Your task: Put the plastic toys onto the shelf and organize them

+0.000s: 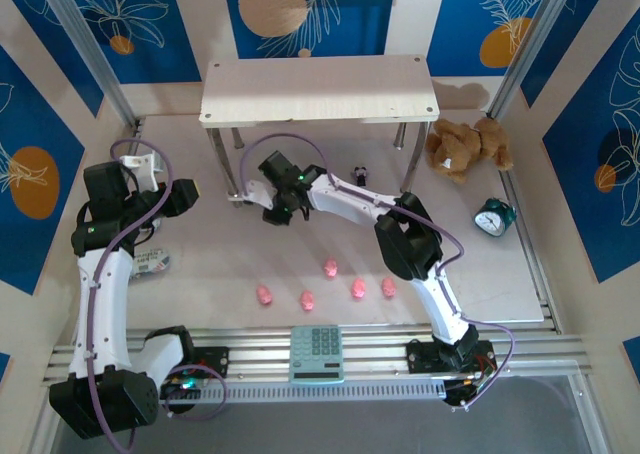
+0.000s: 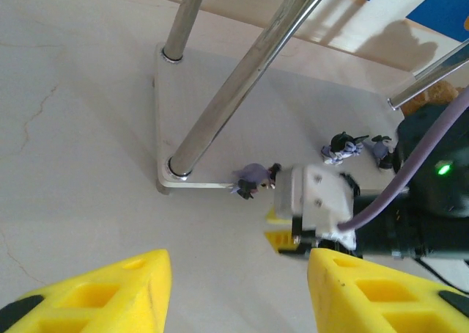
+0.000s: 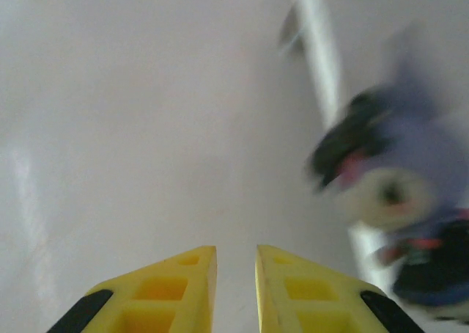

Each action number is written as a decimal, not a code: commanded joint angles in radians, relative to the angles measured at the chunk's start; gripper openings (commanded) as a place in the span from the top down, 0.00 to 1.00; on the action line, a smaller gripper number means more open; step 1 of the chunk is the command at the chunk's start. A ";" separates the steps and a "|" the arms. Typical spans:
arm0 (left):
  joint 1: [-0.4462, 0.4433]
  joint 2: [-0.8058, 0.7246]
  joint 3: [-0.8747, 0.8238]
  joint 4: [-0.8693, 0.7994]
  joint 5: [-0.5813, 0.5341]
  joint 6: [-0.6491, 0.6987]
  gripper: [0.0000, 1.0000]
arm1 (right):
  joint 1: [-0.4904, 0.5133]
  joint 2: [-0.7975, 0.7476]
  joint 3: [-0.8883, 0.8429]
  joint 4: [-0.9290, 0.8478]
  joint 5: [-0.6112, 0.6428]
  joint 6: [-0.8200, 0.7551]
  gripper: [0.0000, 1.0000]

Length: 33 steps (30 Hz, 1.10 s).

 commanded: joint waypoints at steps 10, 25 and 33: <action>0.014 -0.026 -0.057 0.005 0.088 -0.015 0.49 | 0.026 -0.363 -0.275 -0.033 0.067 0.234 0.76; -0.424 -0.032 -0.178 -0.102 -0.150 -0.018 0.43 | -0.023 -0.551 -0.181 -0.217 0.199 0.532 0.47; -0.567 0.204 -0.137 -0.031 -0.244 -0.046 0.41 | -0.077 -0.697 -0.273 -0.212 0.192 0.603 0.44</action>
